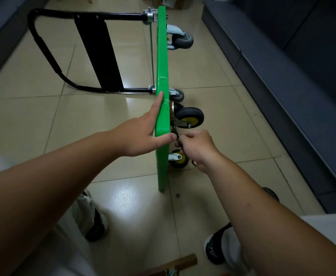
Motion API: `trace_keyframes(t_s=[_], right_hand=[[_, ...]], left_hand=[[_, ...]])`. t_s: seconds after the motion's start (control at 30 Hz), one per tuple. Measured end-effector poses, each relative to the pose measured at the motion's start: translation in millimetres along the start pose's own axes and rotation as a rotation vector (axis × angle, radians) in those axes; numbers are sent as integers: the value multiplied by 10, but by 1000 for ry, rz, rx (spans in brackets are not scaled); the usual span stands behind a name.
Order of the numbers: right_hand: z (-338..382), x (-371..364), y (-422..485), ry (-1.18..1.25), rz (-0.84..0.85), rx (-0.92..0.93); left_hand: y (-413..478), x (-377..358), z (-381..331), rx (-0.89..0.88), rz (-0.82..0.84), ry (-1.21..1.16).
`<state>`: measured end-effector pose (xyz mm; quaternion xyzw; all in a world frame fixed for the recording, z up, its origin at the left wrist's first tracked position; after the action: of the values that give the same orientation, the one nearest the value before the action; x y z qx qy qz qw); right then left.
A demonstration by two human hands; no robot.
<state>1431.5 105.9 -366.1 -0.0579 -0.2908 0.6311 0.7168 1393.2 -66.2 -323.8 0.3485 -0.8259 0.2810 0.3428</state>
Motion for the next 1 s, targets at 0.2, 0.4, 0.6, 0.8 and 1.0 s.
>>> trace_keyframes(t_s=[0.2,0.4,0.6,0.8,1.0], right_hand=[[9,-52,36,20,103,48],[-32,-48,90,25,191,79],[-109,-87,66,79,227,114],[-431,-169,97,129,186,192],[-681,-294,342,134,112,310]], left_hand=[[3,1,16,-20,-5,-5],[23,-18,2,-8,-7,9],[3,-20,19,-8,-21,6],[14,-35,27,-24,-30,2],[20,-22,43,-40,-16,11]])
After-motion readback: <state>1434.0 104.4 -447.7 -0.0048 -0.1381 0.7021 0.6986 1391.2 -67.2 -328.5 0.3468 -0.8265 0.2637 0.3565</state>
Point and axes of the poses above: each hand's wrist, its own y-axis towards the middle knuckle, its own x-axis out of the back of the hand, z = x × y, the point moved 2 cm from there along y, towards the middle knuckle, and after that the axes turned 3 degrees about z, right-handed, at the moved point
